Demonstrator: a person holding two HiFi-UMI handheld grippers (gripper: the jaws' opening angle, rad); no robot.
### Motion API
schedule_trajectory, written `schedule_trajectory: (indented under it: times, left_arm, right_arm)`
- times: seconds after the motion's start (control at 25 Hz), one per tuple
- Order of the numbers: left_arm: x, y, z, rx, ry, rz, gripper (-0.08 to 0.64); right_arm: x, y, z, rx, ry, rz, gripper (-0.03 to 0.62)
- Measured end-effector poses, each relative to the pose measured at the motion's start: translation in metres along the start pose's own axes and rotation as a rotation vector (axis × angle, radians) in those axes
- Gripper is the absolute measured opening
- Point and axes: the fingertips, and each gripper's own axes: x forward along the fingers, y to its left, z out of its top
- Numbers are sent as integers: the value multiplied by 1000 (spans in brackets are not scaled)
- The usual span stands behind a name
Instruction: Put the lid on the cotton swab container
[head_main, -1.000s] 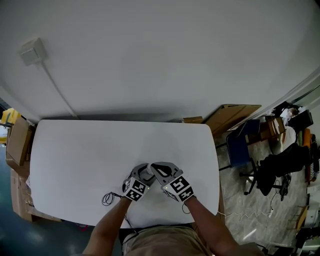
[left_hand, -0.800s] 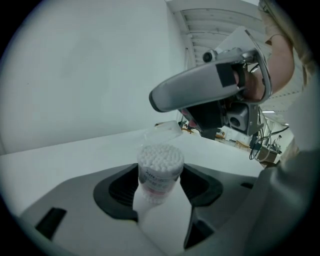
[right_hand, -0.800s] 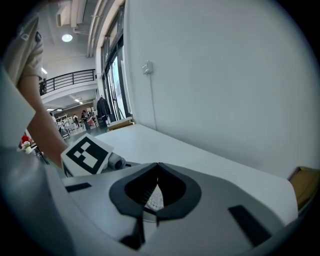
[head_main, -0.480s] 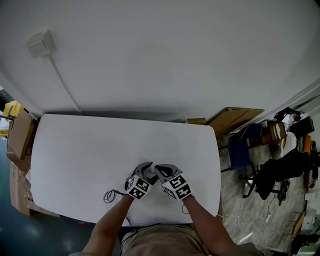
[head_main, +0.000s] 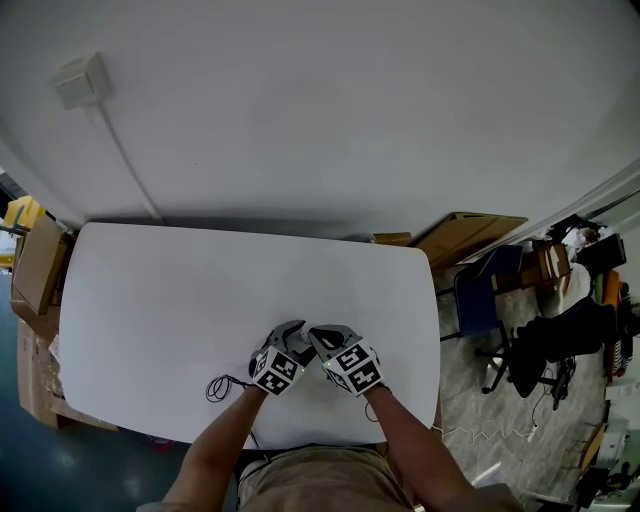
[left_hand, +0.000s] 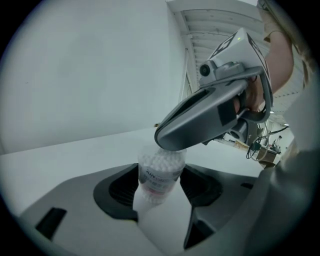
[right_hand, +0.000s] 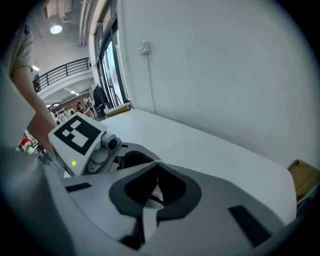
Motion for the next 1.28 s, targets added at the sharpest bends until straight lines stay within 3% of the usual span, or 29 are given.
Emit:
schedule_trajectory:
  times: [0.08,0.28,0.44,0.72,1.28]
  left_arm:
    - [0,1,-1,1,3,3,273]
    - [1,1,-1,-3,7,6,273]
    - [2,2,-2,-13,11,6,273]
    - [1,1,-2,-26,6,-7,273]
    - [-41,5,3,-52,-37,50,273]
  right_arm:
    - [2,0,0,8,30,-1,17]
    - [4,4,0,-110,152,-42,15]
    - [4,6,0,-139,178,-36,15]
    - [5,1,1,-57,132,-23,15]
    - [-12,4,10,-59,27,-33,15]
